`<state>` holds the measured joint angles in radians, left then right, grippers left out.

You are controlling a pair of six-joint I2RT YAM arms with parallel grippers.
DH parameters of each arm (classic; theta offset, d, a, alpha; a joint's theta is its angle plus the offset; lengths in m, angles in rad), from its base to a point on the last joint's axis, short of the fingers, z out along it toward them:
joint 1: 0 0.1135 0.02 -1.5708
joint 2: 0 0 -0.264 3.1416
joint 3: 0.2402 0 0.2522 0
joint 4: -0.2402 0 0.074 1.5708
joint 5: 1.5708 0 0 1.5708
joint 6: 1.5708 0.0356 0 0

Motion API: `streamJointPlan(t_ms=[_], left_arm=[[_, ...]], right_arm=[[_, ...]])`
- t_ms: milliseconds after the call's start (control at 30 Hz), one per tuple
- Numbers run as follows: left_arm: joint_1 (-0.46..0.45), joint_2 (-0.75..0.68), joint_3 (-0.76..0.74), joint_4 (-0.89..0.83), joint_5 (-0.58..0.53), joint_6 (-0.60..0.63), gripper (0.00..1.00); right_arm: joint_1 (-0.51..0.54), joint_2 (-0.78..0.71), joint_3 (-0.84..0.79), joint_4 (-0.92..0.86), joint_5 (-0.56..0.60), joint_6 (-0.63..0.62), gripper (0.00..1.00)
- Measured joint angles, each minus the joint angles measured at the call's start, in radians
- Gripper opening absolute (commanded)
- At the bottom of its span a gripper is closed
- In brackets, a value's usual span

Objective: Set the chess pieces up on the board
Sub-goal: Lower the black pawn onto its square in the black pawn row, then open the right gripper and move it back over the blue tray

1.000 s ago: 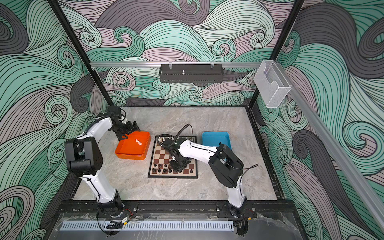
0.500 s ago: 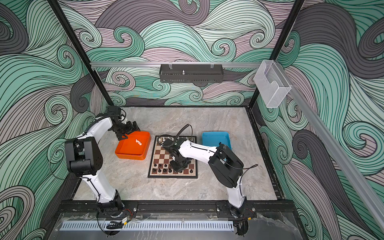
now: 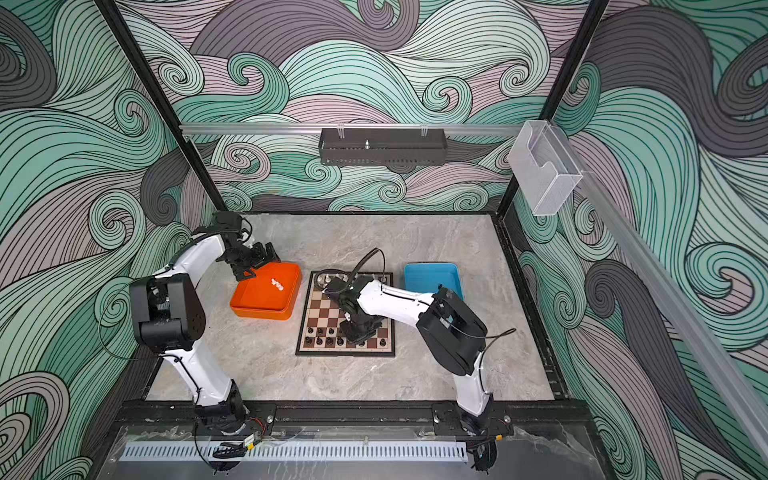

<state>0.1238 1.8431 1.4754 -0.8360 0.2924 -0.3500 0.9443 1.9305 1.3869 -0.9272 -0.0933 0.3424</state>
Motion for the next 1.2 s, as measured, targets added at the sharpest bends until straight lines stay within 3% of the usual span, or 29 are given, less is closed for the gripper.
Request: streamJointPlan(t_ms=[533,833,1000,1100,1200], left_arm=[[0.000,0.000,0.000,0.000,0.000,0.000,0.99],[-0.001,0.000,0.000,0.000,-0.002,0.000,0.99],[-0.001,0.000,0.000,0.000,-0.007,0.000,0.99],[-0.003,0.000,0.000,0.000,-0.013,0.000,0.99],[-0.013,0.000,0.000,0.000,-0.021,0.002,0.99]], right_arm=[[-0.007,-0.060,0.002,-0.002,0.061,0.015,0.34],[-0.068,-0.130,0.050,-0.011,0.079,0.009,0.62],[-0.182,-0.185,0.083,-0.008,0.097,0.010,0.82],[-0.274,-0.224,0.089,-0.002,0.140,0.017,1.00],[-0.368,-0.250,0.092,0.001,0.171,0.016,1.00]])
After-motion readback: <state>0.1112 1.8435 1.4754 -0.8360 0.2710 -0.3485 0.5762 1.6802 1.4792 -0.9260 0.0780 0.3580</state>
